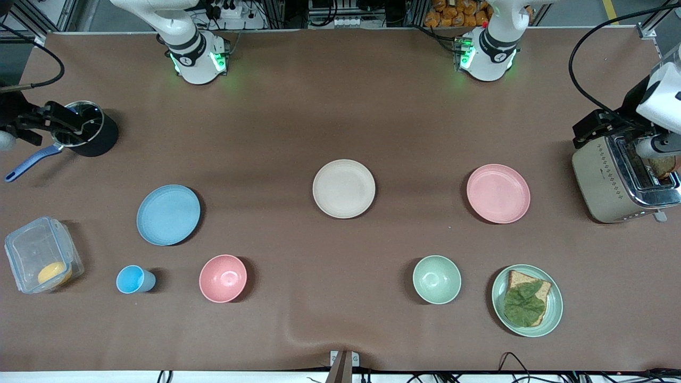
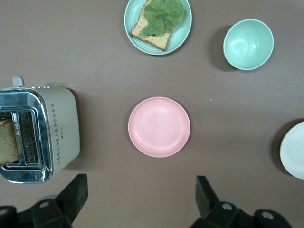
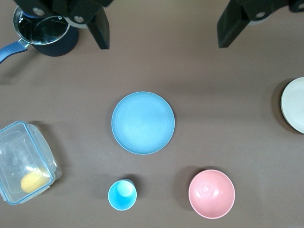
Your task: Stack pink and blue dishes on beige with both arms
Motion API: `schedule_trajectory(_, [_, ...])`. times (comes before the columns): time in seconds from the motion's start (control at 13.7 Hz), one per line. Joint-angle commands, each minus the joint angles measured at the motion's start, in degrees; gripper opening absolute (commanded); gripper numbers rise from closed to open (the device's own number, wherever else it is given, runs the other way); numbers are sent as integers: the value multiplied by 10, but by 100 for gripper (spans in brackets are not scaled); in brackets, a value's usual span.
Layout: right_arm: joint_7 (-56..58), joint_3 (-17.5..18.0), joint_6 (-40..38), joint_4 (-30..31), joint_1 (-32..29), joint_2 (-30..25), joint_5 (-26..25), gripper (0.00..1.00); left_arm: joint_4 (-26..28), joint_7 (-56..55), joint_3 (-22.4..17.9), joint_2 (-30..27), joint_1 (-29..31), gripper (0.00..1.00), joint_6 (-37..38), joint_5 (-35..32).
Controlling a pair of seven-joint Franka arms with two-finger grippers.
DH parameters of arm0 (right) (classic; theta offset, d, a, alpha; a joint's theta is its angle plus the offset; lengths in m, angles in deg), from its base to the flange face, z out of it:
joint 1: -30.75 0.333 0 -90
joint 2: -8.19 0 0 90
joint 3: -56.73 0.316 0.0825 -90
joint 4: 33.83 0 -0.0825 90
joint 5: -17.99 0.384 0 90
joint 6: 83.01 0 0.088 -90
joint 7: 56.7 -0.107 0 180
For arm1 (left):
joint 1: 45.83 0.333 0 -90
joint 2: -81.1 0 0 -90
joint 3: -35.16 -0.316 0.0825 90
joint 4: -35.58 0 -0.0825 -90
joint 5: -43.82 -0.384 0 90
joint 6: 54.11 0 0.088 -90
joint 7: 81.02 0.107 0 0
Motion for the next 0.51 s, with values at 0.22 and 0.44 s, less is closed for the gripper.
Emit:
schedule_trajectory(0.22, [-6, 8, 0, 3, -20, -2, 11, 100, -15, 19, -6, 1, -2, 100, 20, 6])
schedule_trajectory(0.44, [-6, 8, 3, 1, -20, -1, 11, 100, 36, 26, -13, -4, 14, 100, 18, 9])
